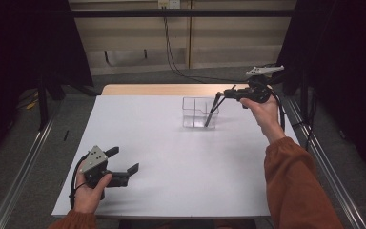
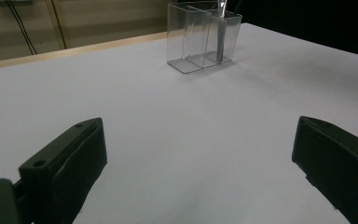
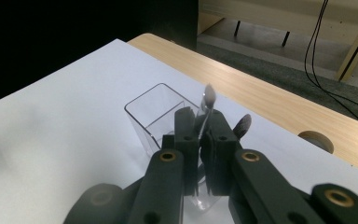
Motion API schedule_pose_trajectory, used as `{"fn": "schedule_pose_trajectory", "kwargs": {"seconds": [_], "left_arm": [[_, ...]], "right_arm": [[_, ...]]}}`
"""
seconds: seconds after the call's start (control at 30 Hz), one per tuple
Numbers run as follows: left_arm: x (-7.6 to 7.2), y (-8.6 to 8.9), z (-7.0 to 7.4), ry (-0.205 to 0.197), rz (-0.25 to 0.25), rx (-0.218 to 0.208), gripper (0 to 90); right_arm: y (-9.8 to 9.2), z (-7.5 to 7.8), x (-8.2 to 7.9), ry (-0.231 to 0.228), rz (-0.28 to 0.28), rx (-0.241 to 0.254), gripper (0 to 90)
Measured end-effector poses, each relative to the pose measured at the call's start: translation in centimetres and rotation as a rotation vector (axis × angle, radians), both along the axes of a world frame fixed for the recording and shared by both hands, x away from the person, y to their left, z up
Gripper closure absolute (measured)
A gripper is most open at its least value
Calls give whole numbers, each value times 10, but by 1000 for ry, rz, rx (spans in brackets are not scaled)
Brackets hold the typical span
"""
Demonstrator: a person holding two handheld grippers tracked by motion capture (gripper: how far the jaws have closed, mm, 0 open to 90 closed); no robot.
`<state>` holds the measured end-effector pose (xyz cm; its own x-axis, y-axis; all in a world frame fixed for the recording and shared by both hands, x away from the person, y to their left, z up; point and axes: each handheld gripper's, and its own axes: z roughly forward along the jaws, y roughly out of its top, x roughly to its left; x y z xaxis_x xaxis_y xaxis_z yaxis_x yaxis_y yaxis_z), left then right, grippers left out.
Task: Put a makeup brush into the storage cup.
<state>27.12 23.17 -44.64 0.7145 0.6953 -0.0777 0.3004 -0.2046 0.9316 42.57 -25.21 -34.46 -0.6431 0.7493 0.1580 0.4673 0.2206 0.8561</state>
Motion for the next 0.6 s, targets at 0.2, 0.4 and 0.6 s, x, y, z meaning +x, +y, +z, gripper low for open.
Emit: {"fn": "schedule_pose_trajectory", "kwargs": {"seconds": [0.2, 0.4, 0.6], "left_arm": [[0, 0, 0, -1, -5, 3, 31], [0, 1, 0, 4, 1, 7, 31], [0, 1, 0, 4, 1, 4, 31]], "right_arm": [[3, -5, 8, 11, -4, -6, 855], [3, -12, 14, 28, -9, -6, 855], [6, -18, 17, 45, -6, -10, 855]]}}
